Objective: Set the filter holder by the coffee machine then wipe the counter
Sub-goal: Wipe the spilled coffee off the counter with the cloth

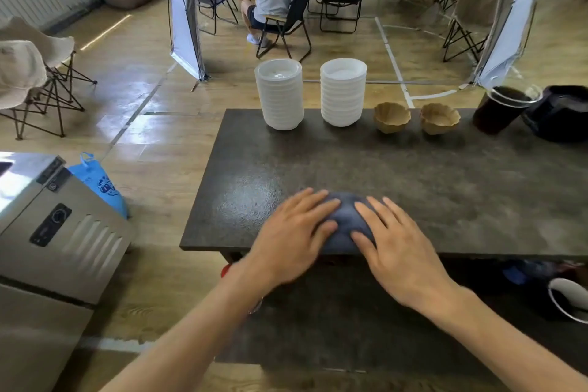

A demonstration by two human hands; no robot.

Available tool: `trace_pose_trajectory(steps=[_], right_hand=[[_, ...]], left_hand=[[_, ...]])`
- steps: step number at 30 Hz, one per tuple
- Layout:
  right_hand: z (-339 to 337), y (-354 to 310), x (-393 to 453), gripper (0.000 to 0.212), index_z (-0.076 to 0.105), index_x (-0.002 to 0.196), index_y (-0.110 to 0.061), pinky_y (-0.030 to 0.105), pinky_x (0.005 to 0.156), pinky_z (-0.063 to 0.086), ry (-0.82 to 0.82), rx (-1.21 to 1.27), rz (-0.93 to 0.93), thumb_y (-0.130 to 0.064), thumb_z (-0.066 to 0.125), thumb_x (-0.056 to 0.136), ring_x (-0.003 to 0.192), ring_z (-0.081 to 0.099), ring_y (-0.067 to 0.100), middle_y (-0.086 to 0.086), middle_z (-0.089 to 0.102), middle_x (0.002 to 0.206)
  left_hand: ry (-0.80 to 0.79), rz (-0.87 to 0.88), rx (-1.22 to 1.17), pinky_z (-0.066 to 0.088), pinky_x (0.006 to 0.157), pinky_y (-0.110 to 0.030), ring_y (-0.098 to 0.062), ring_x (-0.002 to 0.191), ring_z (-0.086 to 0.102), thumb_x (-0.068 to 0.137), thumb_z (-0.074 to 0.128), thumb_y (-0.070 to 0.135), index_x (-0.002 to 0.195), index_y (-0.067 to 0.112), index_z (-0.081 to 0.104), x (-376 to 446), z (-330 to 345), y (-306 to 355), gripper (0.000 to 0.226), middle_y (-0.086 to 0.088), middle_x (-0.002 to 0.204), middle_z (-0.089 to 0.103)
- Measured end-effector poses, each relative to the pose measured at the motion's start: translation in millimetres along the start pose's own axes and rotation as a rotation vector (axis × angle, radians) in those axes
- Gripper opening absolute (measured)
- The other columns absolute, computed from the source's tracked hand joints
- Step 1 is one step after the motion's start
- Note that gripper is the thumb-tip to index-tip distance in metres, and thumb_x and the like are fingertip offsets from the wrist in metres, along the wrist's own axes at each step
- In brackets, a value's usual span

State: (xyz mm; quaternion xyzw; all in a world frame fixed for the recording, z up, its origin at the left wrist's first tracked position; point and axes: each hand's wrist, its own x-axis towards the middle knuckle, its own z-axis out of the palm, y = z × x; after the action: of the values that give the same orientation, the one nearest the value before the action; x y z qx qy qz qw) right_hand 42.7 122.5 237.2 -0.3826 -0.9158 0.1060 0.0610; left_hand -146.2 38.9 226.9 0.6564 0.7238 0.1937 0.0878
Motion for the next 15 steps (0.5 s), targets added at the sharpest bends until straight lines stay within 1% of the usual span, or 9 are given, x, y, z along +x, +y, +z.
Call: trace_pose_trajectory(steps=[2,4,5,7,10,12,15], right_hand=[[11.3,-19.9,40.0,0.066,0.033,0.151,-0.017,0.042,0.121,0.022,0.033,-0.015,-0.032,-0.054,0.019,0.099,0.146,0.028,0.026,0.009,0.036,0.156],[24.6,-49.8,86.4,0.06,0.03,0.152,-0.015,0.043,0.121,0.018,0.022,-0.016,-0.05,-0.049,0.027,0.102,0.146,0.024,0.031,0.013,0.032,0.158],[29.9,-67.5,105.1,0.06,0.028,0.153,-0.015,0.044,0.121,0.016,0.005,-0.016,-0.065,-0.047,0.028,0.102,0.147,0.022,0.033,0.013,0.03,0.159],[36.8,-101.1,126.0,0.06,0.026,0.153,-0.015,0.045,0.12,0.015,-0.02,-0.012,-0.101,-0.047,0.029,0.102,0.147,0.018,0.034,0.014,0.027,0.159],[40.9,-127.5,114.5,0.064,0.022,0.154,-0.016,0.049,0.121,0.012,-0.065,0.05,-0.18,-0.051,0.028,0.101,0.149,0.012,0.034,0.014,0.021,0.162],[41.3,-131.3,92.1,0.067,0.021,0.155,-0.017,0.05,0.122,0.01,-0.075,0.086,-0.225,-0.055,0.03,0.1,0.15,0.009,0.032,0.012,0.02,0.162],[41.7,-125.4,68.8,0.067,0.024,0.154,-0.018,0.049,0.122,0.01,-0.068,0.112,-0.282,-0.056,0.033,0.099,0.15,0.012,0.031,0.01,0.024,0.161]], left_hand=[[0.033,-0.091,0.003,0.017,0.121,-0.034,-0.017,0.147,0.026,0.1,0.034,0.045,0.145,0.03,0.045,16.8,-10.0,-28.7,0.048,0.004,0.155,0.039],[0.063,-0.182,0.002,0.013,0.12,-0.034,-0.02,0.147,0.026,0.103,0.041,0.036,0.144,0.028,0.046,27.5,-26.0,-65.7,0.043,0.001,0.155,0.039],[0.073,-0.215,-0.012,0.013,0.12,-0.034,-0.022,0.146,0.027,0.103,0.043,0.031,0.144,0.026,0.047,27.4,-35.1,-84.7,0.042,-0.001,0.154,0.04],[0.099,-0.252,-0.029,0.018,0.121,-0.039,-0.025,0.143,0.032,0.102,0.045,0.028,0.143,0.026,0.048,15.5,-51.0,-115.4,0.04,-0.004,0.152,0.043],[0.144,-0.287,-0.025,0.025,0.118,-0.044,-0.023,0.139,0.037,0.102,0.045,0.028,0.142,0.026,0.049,-21.0,-58.9,-127.8,0.039,-0.003,0.149,0.045],[0.167,-0.29,-0.032,0.026,0.118,-0.043,-0.021,0.138,0.036,0.102,0.043,0.032,0.141,0.025,0.05,-47.3,-56.3,-121.5,0.04,-0.002,0.148,0.046],[0.178,-0.27,-0.025,0.023,0.118,-0.038,-0.018,0.141,0.033,0.098,0.038,0.04,0.141,0.025,0.05,-71.5,-50.6,-106.9,0.048,0.0,0.149,0.045]])
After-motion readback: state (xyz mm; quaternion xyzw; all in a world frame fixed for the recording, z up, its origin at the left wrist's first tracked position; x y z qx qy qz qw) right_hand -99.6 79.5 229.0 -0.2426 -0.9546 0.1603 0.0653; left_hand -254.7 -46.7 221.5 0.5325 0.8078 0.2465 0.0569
